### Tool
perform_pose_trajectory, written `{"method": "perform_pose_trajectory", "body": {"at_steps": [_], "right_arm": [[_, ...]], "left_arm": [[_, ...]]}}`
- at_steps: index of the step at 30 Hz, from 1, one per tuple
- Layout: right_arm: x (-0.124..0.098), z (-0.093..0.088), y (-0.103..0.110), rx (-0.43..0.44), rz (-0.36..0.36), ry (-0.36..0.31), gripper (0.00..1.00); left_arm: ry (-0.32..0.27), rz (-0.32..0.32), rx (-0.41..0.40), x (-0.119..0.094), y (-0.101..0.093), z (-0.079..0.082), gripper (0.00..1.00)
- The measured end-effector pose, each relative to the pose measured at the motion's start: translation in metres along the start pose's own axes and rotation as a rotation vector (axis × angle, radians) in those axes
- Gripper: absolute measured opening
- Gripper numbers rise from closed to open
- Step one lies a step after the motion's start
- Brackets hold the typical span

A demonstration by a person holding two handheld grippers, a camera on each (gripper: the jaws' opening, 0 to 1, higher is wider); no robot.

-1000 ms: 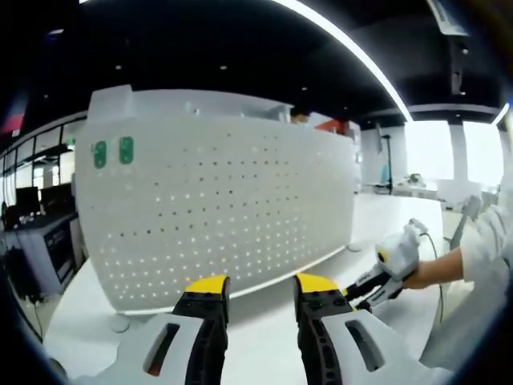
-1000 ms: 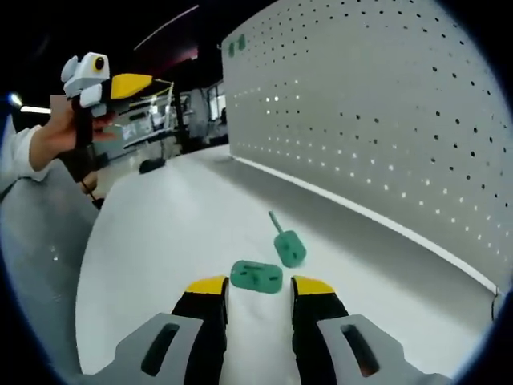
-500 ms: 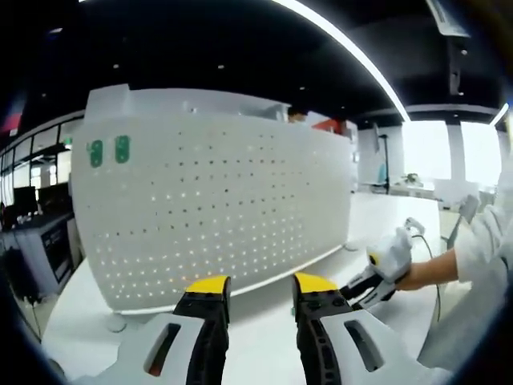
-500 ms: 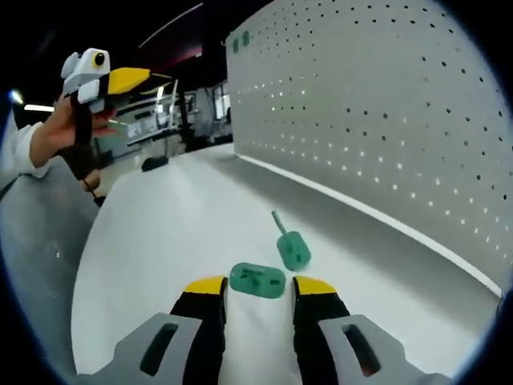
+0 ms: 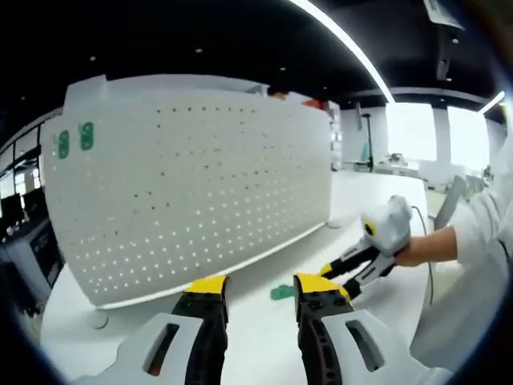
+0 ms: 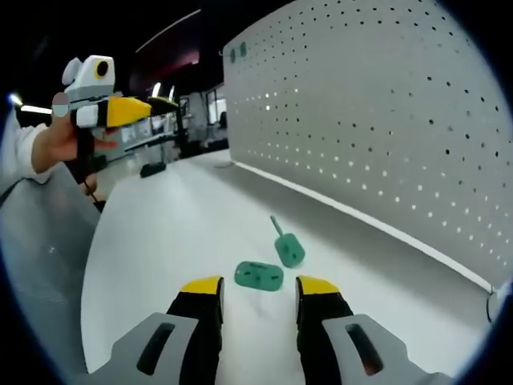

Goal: Insert the hook assembly into the mounting plate slot until the hook locks in place.

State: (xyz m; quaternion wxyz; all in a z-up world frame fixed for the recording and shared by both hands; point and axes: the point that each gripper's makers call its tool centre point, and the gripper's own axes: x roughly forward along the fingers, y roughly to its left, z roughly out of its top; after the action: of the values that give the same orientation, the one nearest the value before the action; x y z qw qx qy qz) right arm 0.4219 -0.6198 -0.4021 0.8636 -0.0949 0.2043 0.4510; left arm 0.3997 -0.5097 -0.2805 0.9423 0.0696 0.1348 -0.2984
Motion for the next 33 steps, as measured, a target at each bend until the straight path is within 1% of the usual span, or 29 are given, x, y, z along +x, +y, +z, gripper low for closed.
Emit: {"method": "perform_pose_trajectory", "body": {"at_steps": [2, 3, 7, 9, 10, 12, 16, 20, 27, 30, 33], "right_arm": [[-0.005, 0.001, 0.0, -0.002, -0.007, 0.0, 0.36], [-0.008, 0.002, -0.001, -0.005, -0.015, -0.002, 0.36], [-0.019, 0.005, 0.0, -0.002, -0.032, -0.012, 0.36], [-0.025, 0.006, 0.001, -0.003, -0.038, -0.02, 0.36], [-0.027, 0.006, 0.001, -0.002, -0.04, -0.021, 0.36], [-0.033, 0.006, 0.0, -0.001, -0.051, -0.026, 0.36], [-0.044, 0.009, 0.0, 0.015, -0.072, -0.043, 0.37], [-0.054, 0.012, 0.002, 0.022, -0.092, -0.059, 0.38], [-0.069, 0.014, 0.003, 0.008, -0.119, -0.07, 0.41], [-0.077, 0.014, 0.003, 0.004, -0.13, -0.071, 0.43], [-0.085, 0.017, 0.002, 0.001, -0.14, -0.082, 0.46]], "left_arm": [[0.037, -0.022, 0.031, 0.005, -0.007, -0.003, 0.34], [0.039, -0.031, 0.044, 0.007, -0.012, -0.001, 0.33], [0.097, -0.078, 0.054, 0.017, -0.025, -0.005, 0.34], [0.125, -0.099, 0.073, 0.021, -0.032, -0.008, 0.34], [0.123, -0.102, 0.075, 0.023, -0.035, -0.007, 0.34], [0.152, -0.127, 0.091, 0.029, -0.041, -0.01, 0.33], [0.195, -0.153, 0.123, 0.037, -0.049, -0.016, 0.34], [0.215, -0.161, 0.158, 0.047, -0.053, -0.019, 0.34], [0.256, -0.207, 0.218, 0.067, -0.067, -0.029, 0.34], [0.287, -0.225, 0.249, 0.074, -0.072, -0.037, 0.33], [0.31, -0.236, 0.258, 0.083, -0.076, -0.045, 0.33]]}}
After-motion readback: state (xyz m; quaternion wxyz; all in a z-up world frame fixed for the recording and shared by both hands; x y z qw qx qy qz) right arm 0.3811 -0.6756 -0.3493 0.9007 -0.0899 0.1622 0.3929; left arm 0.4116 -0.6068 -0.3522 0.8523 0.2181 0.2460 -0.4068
